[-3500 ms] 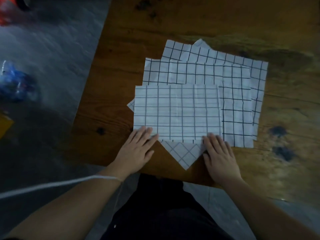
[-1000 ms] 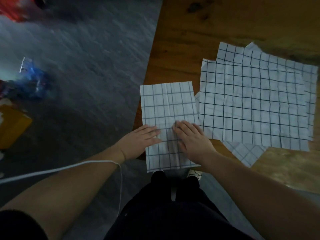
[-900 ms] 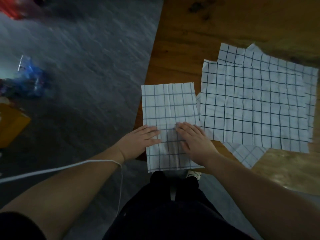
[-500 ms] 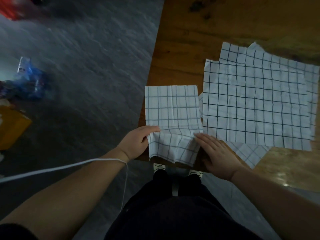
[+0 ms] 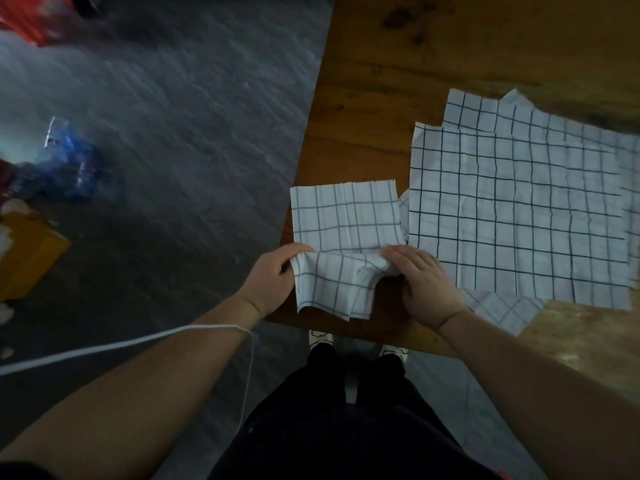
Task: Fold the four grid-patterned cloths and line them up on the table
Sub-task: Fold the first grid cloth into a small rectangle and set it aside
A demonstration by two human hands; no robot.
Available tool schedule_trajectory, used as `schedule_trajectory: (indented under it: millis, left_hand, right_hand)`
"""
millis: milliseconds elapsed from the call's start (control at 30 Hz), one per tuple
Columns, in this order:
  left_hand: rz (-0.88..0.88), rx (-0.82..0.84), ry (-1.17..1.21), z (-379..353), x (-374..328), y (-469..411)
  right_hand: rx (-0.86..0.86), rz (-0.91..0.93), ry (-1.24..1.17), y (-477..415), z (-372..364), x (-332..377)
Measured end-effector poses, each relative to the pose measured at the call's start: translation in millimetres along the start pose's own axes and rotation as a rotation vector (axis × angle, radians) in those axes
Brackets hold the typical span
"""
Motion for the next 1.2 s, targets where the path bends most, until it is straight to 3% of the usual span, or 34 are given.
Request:
schedule_trajectory:
  millis: [200, 333, 567, 667, 800, 1000, 1100, 1200]
  left_hand:
    - [0.014, 0.009, -0.008, 0, -2, 1]
    - [0.097, -0.009, -0.033, -4, 2, -5]
    - [0.451, 0.004, 0.087, -11, 15, -27]
    - [0.612, -0.079, 0.166, -6, 26, -31]
    - [0.677, -0.126, 0.374, -8, 25, -34]
    - [0.652, -0.126, 0.030, 1, 17, -41]
    - [0.581, -0.154, -0.113, 1, 11, -39]
    - [0.474, -0.206, -0.284, 0, 3, -34]
  right_hand:
    - [-0.108, -0.083, -0.059, 4, 4, -2]
    - [-0.070, -0.060, -0.112, 1, 3, 3]
    - [-0.185, -0.400, -0.711, 6, 7, -16]
    - [-0.107, -0.534, -0.778, -3, 9, -25]
    - [0.072, -0.444, -0.733, -10, 4, -17]
    - [0.177, -0.374, -0.691, -9, -6, -8]
    - [0.166, -0.473, -0.499, -7, -4, -7]
    - [0.046, -0.584, -0.601, -2, -1, -13]
Point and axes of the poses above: each hand's wrist, its own y-axis away from the middle knuckle, its own z-axis out of the back of the hand, x = y × z, the point moved 8 cm from there along -y, towards the middle knuckle, and after that the axes turned 14 degrees about x, right-handed, at the moved point
